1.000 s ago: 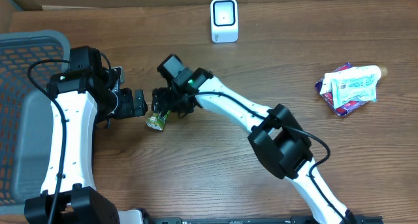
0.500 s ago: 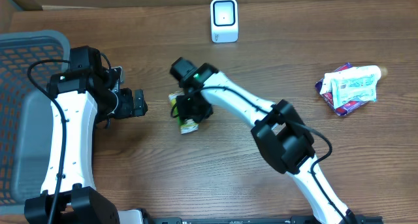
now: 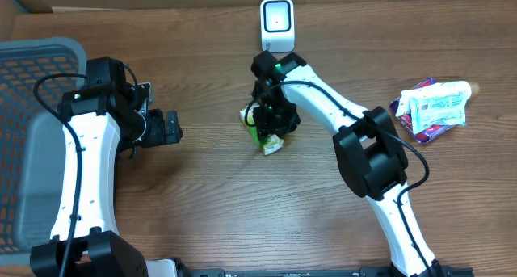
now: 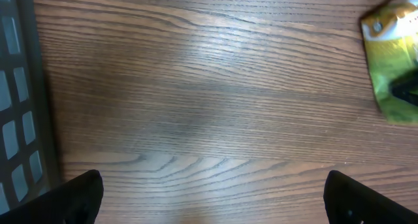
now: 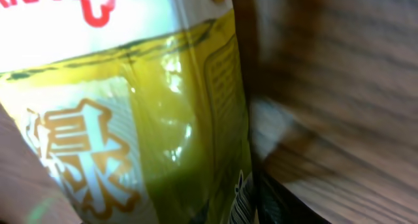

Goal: Scan the item barcode

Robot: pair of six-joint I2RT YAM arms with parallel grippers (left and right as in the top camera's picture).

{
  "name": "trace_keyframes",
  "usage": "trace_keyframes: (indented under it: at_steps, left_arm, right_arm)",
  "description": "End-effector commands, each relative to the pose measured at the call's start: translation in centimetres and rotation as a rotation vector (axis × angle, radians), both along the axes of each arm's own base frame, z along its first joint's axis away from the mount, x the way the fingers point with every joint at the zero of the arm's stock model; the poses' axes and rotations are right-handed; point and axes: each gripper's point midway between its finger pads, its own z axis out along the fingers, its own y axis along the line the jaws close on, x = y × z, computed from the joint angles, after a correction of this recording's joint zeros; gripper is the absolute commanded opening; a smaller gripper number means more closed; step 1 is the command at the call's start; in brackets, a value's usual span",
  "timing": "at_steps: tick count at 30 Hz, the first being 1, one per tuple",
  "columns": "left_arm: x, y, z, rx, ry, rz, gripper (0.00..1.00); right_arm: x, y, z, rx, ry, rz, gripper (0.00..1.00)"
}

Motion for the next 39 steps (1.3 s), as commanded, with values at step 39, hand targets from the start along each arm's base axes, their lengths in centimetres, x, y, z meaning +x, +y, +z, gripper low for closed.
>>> trace_keyframes:
  at_steps: [39]
  left_arm:
    - [0.2, 0.1, 0.0, -0.003, -0.004, -0.013, 1.00]
  right_arm:
    - [0.6, -5.3, 13.5, -0.003, -0.215, -0.055, 0.30]
